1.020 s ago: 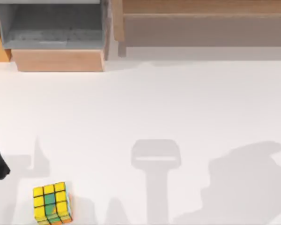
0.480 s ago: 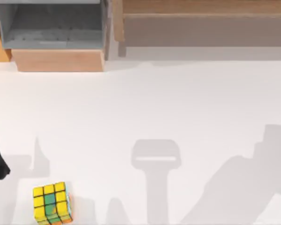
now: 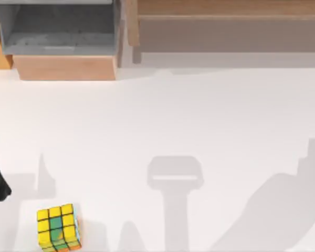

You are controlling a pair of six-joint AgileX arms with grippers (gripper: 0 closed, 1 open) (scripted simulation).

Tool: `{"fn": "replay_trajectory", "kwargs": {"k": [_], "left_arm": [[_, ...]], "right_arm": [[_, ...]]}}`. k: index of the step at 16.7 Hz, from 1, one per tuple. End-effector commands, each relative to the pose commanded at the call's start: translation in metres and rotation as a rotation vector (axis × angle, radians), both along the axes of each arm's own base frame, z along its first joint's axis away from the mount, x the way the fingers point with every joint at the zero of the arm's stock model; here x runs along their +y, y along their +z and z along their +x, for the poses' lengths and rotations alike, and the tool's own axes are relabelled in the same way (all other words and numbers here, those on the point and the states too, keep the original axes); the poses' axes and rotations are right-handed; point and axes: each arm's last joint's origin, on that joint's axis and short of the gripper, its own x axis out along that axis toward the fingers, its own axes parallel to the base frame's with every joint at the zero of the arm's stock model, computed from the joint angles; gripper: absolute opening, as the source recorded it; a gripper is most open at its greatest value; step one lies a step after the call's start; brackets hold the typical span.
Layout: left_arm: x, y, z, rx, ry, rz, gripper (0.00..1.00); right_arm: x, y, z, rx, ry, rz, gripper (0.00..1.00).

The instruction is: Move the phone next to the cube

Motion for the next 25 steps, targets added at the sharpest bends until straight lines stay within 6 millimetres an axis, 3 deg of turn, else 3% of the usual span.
{"fn": "replay_trajectory", "kwargs": {"k": [2,6,19,25], "left_arm": [[0.0,0.0,0.0,0.0,0.0,0.0,1.0],[0.0,0.0,0.0,0.0,0.0,0.0,1.0],[0.0,0.0,0.0,0.0,0.0,0.0,1.0],[0.0,0.0,0.0,0.0,0.0,0.0,1.0]], "right_arm": [[-0.0001,-0.0113,-0.0007,0.005,0.0,0.002,1.0],[-0.0001,-0.0126,-0.0008,0.006,0.0,0.002,1.0],[-0.0001,-0.0126,-0.0008,0.006,0.0,0.002,0.02],[-0.0001,-0.0126,-0.0008,0.006,0.0,0.002,0.0]]}}
